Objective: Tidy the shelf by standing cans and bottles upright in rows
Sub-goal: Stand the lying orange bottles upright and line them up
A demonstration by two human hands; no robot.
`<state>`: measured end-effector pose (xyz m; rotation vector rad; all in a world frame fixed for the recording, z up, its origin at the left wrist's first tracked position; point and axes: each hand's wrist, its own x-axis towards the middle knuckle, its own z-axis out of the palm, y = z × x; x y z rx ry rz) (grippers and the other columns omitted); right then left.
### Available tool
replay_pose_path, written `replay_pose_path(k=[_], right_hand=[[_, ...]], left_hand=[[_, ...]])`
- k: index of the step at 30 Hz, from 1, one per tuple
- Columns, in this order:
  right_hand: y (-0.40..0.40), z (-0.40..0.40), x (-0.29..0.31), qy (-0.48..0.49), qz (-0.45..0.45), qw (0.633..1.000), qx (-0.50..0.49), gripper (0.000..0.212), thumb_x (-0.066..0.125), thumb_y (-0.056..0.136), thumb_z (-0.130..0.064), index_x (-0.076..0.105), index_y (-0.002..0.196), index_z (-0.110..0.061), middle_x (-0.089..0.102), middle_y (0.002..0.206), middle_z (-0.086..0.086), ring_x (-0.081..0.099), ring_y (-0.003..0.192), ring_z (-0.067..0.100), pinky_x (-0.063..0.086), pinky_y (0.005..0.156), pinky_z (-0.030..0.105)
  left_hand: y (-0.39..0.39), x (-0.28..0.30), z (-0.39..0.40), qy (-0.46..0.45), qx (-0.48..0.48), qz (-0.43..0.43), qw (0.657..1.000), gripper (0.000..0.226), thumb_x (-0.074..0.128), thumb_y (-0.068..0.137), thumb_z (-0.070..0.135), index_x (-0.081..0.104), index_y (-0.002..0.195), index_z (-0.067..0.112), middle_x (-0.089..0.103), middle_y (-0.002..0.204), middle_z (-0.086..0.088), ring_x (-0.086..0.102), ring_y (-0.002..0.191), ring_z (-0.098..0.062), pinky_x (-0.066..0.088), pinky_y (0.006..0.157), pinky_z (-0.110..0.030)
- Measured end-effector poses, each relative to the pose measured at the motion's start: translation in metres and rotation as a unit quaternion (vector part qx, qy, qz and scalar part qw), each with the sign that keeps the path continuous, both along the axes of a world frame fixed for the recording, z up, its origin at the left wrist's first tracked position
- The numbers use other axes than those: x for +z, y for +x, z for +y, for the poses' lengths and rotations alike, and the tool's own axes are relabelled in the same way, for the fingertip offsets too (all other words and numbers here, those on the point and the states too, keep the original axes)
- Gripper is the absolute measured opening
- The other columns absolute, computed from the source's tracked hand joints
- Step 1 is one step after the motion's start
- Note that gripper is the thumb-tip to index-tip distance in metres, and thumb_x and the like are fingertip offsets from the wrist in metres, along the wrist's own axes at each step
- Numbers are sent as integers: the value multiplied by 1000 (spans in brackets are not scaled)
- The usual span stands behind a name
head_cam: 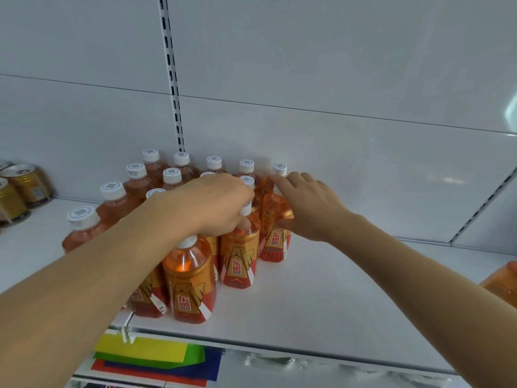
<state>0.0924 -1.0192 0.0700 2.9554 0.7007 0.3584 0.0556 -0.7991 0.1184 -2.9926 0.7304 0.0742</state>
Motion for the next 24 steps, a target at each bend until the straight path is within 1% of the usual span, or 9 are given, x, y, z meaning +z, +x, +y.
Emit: replay_pose_path(k=[4,7,8,10,12,15,17,21,24], right_hand=[[-2,-1,-4,1,-4,1000,0,96,79,85,-53,27,160,-23,52,141,4,49,128,28,48,106,44],[-3,-1,-6,-4,-15,1000,-3,102,78,85,-56,21,163,-23,48,150,4,45,136,30,45,111,46],[-3,-1,-6,-7,-18,1000,-3,105,77,86,-57,18,165,-22,47,153,4,43,140,30,44,113,47],[-6,-2,-5,-7,-23,1000,-1,113,74,87,-61,9,169,-21,42,160,5,38,147,31,40,118,49],[-10,-6,-2,-5,-32,999,-4,114,69,88,-68,5,170,-21,36,165,6,34,151,31,37,121,50],[-23,-23,7,-13,-48,999,-22,104,57,93,-72,10,170,-20,33,168,8,29,155,32,33,124,50],[-34,-41,15,-20,-56,997,-40,96,53,96,-70,16,170,-20,32,169,9,26,157,33,29,126,50],[-61,-89,36,-35,-81,993,-75,82,47,99,-67,34,165,-20,39,166,10,26,157,34,26,126,49],[-85,-138,48,-48,-80,990,-104,79,42,98,-69,41,162,-23,43,164,10,27,157,34,25,126,50]], left_hand=[[-1,1,-2,9,4,-1,1000,31,71,95,50,53,89,25,56,92,5,57,89,-19,51,77,-40],[-3,3,-1,13,2,-5,1000,32,71,94,52,53,88,26,57,92,6,58,88,-19,53,80,-43],[-4,3,0,18,-2,-12,1000,30,70,93,53,56,92,27,58,95,6,58,91,-19,54,82,-45],[-4,1,1,37,-15,-31,999,34,66,94,57,62,110,27,58,110,7,58,104,-21,53,88,-46],[-5,1,3,42,-25,-42,998,47,62,96,61,58,130,28,55,124,6,54,115,-22,51,92,-44],[-7,7,-1,20,-39,-58,997,56,58,97,62,53,141,28,54,132,4,52,120,-21,50,92,-41],[-9,11,-14,13,-57,-75,995,57,56,98,60,52,145,27,55,135,2,52,125,-24,51,97,-46],[-15,10,-59,2,-94,-115,989,54,51,99,57,52,142,24,59,137,-2,53,128,-29,49,99,-47],[-21,9,-102,6,-106,-119,987,59,48,101,59,45,149,24,57,140,-3,52,130,-30,48,103,-50]])
